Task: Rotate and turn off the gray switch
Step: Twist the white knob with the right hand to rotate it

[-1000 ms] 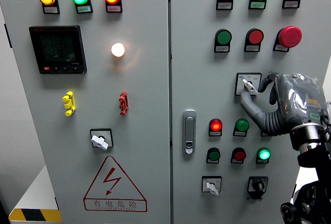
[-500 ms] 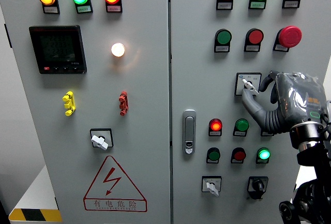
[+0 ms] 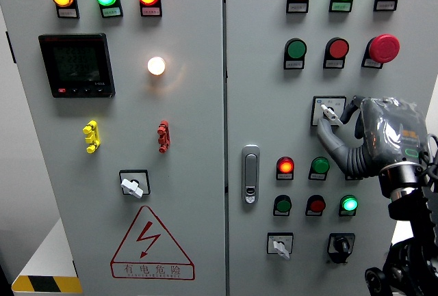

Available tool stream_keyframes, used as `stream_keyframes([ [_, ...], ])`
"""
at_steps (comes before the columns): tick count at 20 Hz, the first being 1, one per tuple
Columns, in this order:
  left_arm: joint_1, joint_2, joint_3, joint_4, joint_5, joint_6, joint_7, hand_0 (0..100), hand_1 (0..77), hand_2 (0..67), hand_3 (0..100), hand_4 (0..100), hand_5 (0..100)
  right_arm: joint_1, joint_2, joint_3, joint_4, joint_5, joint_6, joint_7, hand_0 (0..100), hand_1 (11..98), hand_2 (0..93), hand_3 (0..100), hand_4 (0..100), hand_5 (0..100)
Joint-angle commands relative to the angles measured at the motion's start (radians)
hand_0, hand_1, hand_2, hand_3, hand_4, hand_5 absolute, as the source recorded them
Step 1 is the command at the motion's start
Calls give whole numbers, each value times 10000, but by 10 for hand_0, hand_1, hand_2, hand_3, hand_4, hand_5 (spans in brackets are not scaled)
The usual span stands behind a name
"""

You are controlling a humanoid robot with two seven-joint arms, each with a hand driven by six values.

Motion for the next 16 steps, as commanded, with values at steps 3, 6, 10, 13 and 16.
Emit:
stream_keyframes([
  [3, 0, 12, 0, 0, 0, 0, 0, 0, 0, 132, 183, 95, 118, 46, 0, -31, -14, 6, 0, -10, 413, 274, 618, 886, 969, 940],
  [6, 0, 12, 0, 0, 0, 0, 0, 0, 0, 132, 183, 96, 118, 46, 0, -46, -14, 6, 0, -10, 419, 274, 621, 886, 970, 940],
  [10, 0, -3, 0, 0, 0, 0, 0, 0, 0, 132, 183, 96, 118, 61, 15, -31, -14, -9, 0, -56, 421, 275, 633, 887, 970, 941],
  [13, 0, -3, 0, 0, 0, 0, 0, 0, 0, 132, 183, 96, 118, 62, 0, -46, -14, 6, 0, -87, 420, 277, 638, 888, 970, 942],
  [16, 0, -3, 0, 0, 0, 0, 0, 0, 0, 132, 183, 96, 118, 46, 0, -62, -14, -9, 0, -133, 430, 276, 645, 889, 971, 943],
])
